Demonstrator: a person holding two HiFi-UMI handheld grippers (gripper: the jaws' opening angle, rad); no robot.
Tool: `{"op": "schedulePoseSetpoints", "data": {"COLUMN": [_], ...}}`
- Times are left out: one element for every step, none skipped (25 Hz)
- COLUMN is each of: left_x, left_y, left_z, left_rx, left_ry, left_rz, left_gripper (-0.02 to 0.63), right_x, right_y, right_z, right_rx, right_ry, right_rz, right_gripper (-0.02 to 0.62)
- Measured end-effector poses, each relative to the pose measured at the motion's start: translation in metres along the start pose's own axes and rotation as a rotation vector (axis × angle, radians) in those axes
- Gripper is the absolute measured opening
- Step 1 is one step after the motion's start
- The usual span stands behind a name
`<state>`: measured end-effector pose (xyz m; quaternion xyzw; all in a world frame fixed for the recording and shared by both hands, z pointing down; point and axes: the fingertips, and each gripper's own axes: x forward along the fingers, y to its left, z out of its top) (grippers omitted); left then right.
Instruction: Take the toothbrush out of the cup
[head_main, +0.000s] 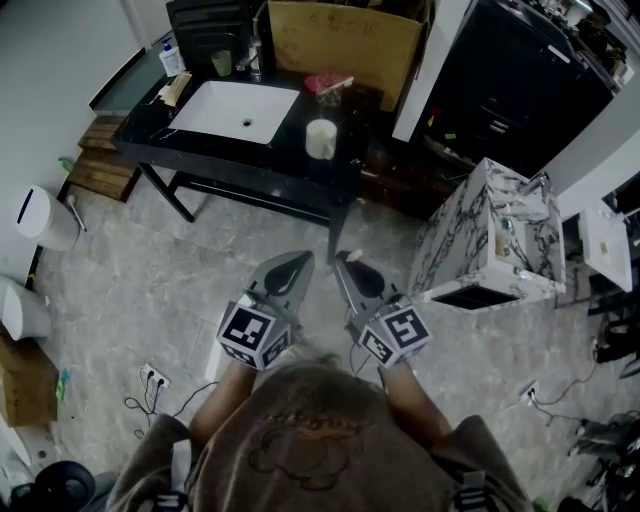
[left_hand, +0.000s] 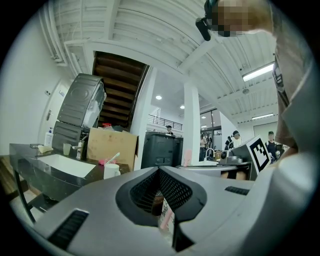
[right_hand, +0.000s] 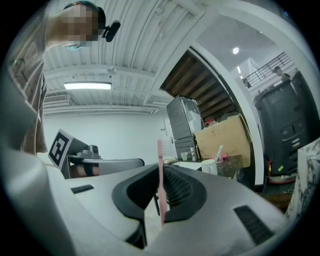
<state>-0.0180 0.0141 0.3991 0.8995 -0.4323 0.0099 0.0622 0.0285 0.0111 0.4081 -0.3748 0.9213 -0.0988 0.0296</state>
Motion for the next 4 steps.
{"op": "schedulePoseSetpoints", "data": {"left_x": [-0.0012, -0.0025, -0.0038, -0.005], "left_y": [-0.0004, -0.0009, -0.0015, -0.0021], "left_z": [-0.0007, -0.0013, -0.0019, -0.0025], "left_rx": [0.003, 0.003, 0.003, 0.004], "left_ry": [-0.001, 0.0, 0.0, 0.001], "left_rz": [0.001, 0.002, 0.003, 0.004], "left_gripper": [0.003, 0.003, 0.003, 0.003], "right_x": [-0.0005, -0.0011, -0.0016, -0.0022], "right_y": [0.0008, 0.0015, 0.0022, 0.0029], "right_z": [-0.0005, -0.0009, -0.0013, -0.0017], "right_rx": [0.001, 0.001, 0.002, 0.003], "right_ry": [0.001, 0.001, 0.002, 0.002], "right_rz": [0.0, 0.0, 0.0, 0.0], "right_gripper": [0.02, 0.02, 0.021, 0.021]}}
